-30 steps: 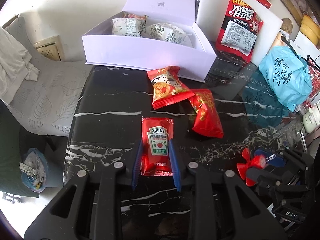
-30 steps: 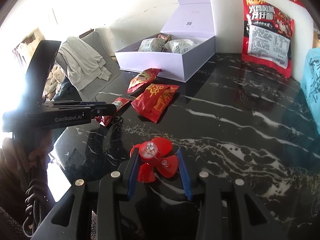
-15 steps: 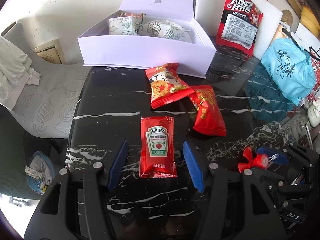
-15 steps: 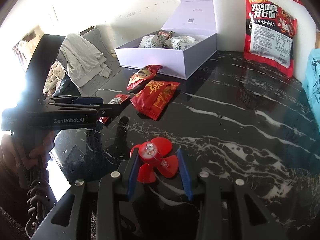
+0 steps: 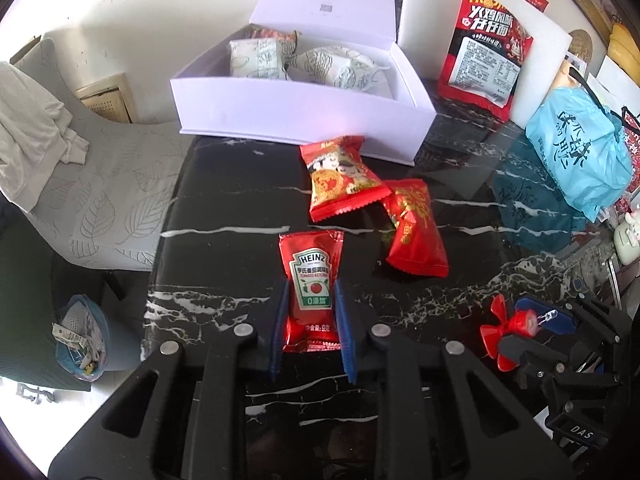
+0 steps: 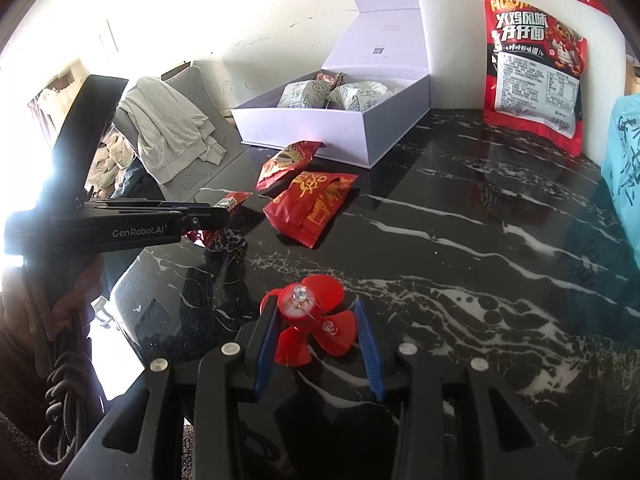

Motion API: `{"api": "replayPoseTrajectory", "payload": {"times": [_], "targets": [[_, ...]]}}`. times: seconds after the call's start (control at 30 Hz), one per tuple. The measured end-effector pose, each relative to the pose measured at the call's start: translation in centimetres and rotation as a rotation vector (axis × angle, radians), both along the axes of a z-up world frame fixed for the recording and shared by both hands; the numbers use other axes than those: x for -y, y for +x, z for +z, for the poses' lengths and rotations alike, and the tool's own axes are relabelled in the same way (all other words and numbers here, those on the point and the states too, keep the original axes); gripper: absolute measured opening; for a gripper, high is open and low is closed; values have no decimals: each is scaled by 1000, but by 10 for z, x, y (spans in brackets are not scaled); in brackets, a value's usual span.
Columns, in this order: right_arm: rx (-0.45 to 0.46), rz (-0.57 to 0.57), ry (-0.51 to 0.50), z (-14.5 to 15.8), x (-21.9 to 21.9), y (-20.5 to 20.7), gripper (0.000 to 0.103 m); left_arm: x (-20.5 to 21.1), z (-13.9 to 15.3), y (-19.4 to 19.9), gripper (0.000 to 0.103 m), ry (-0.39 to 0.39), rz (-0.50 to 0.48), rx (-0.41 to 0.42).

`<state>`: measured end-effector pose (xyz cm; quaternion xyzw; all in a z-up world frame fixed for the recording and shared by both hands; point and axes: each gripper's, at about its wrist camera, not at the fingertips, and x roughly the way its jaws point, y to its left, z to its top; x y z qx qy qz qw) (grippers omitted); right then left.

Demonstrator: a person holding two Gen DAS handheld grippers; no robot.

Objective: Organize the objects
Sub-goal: 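Lift the ketchup packet with the left gripper while the right lifts the red fan toy, then carry the ketchup packet and red fan toy over the white box with both grippers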

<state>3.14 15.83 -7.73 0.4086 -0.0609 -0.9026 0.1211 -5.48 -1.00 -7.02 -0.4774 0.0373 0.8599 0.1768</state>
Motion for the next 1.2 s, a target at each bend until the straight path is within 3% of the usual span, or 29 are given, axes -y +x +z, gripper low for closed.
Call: {"api": "replayPoseTrajectory", "payload": {"times": [0.7, 1.2], "targets": [[-108, 7, 72, 49, 13, 25, 38, 9, 44, 37, 21, 42, -17, -103], [-153, -4, 104, 71, 5, 32, 38, -16, 62, 41, 21, 44, -78, -136]]}}
